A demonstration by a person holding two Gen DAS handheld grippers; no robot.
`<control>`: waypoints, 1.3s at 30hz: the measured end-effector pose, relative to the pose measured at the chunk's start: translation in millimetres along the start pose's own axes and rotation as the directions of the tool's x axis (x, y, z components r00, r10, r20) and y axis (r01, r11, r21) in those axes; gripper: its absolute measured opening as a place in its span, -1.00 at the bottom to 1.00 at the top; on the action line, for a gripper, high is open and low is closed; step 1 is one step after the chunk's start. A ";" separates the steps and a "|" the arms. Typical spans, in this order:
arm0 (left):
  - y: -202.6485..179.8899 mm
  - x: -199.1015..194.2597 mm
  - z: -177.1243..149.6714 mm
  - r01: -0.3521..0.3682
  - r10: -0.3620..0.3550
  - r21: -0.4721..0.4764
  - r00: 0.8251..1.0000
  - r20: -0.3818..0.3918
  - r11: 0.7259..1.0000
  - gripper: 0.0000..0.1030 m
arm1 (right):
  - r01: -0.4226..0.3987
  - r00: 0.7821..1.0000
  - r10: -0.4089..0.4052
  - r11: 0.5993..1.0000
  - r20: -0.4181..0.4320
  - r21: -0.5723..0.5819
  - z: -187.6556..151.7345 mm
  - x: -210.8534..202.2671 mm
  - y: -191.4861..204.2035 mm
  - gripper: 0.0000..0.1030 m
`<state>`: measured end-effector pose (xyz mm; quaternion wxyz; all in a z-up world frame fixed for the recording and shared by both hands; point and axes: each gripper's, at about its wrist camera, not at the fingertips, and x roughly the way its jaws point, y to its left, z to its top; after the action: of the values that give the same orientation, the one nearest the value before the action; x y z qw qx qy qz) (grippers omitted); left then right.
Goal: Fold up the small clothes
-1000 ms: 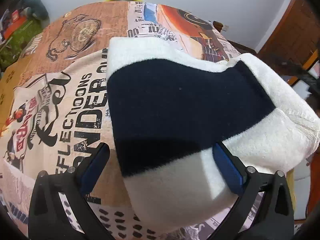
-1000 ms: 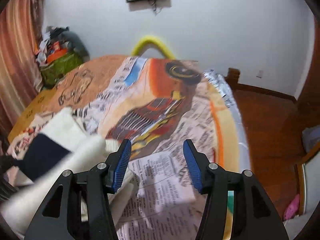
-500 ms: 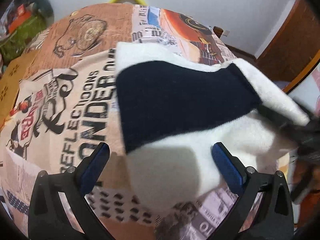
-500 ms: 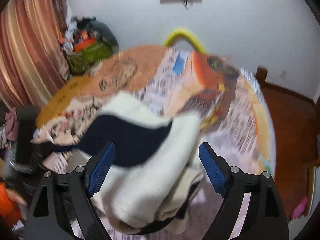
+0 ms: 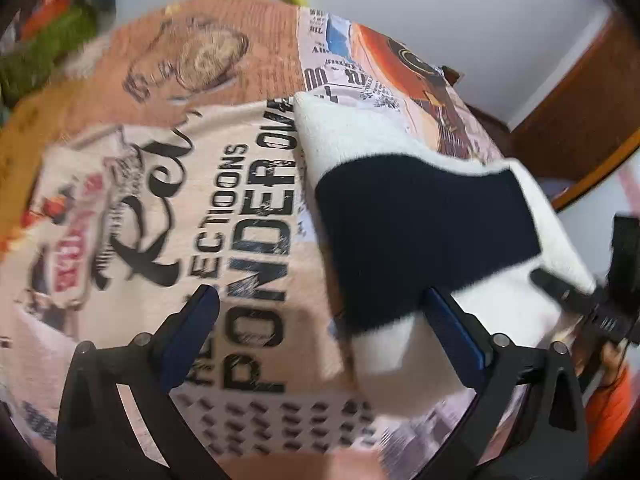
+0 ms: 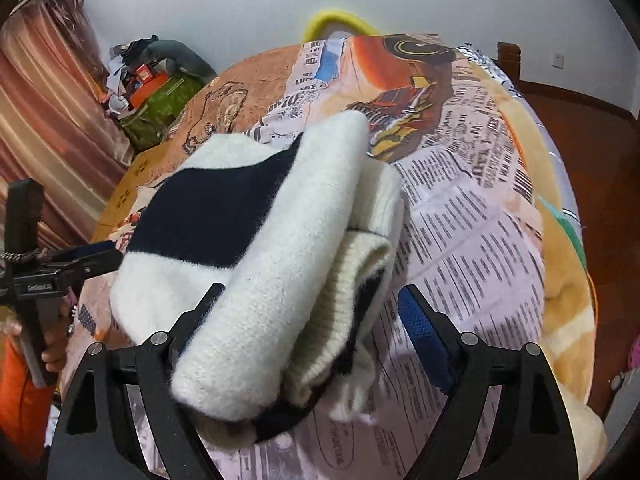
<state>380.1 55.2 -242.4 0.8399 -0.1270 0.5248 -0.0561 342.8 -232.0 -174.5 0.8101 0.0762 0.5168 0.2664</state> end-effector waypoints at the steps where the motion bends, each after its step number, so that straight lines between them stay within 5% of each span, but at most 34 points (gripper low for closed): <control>1: 2.3 5.2 3.9 0.041 -0.041 -0.029 0.999 -0.010 0.999 1.00 | -0.008 1.000 0.008 1.000 -0.006 0.009 1.7 3.4 -0.5 0.62; 11: -16.3 58.4 14.7 0.281 -0.293 -0.103 0.947 -0.127 0.954 0.98 | -0.150 0.987 0.156 0.983 -0.045 0.106 3.5 19.3 -18.5 0.52; 14: -31.0 61.3 12.7 0.282 -0.287 -0.059 0.950 -0.120 0.958 0.91 | -0.176 0.983 0.181 0.975 -0.029 0.134 4.1 19.3 -21.3 0.23; 19: -35.6 40.1 13.2 0.277 -0.281 -0.055 0.956 -0.088 0.959 0.18 | -0.168 0.985 0.171 0.975 -0.011 0.146 3.7 11.4 -12.1 -0.14; 21: -41.7 20.5 10.4 0.264 -0.264 0.001 0.963 -0.054 0.965 0.10 | -0.156 0.987 0.158 0.979 -0.003 0.131 3.2 4.6 -3.6 -0.22; 29: -31.6 -75.0 1.7 0.222 -0.227 0.063 0.970 0.090 0.973 0.05 | -0.162 0.984 0.159 0.986 0.078 0.040 9.6 -33.4 58.4 -0.28; 39: 62.2 -175.6 -6.1 0.137 -0.135 0.007 0.969 0.208 0.991 0.06 | -0.230 0.962 0.241 0.968 0.125 -0.097 23.0 -26.2 176.3 -0.28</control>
<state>294.5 153.9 -109.6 0.8839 -0.1707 0.4243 -0.0981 292.3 -92.7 -72.8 0.8083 0.1219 0.4364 0.3760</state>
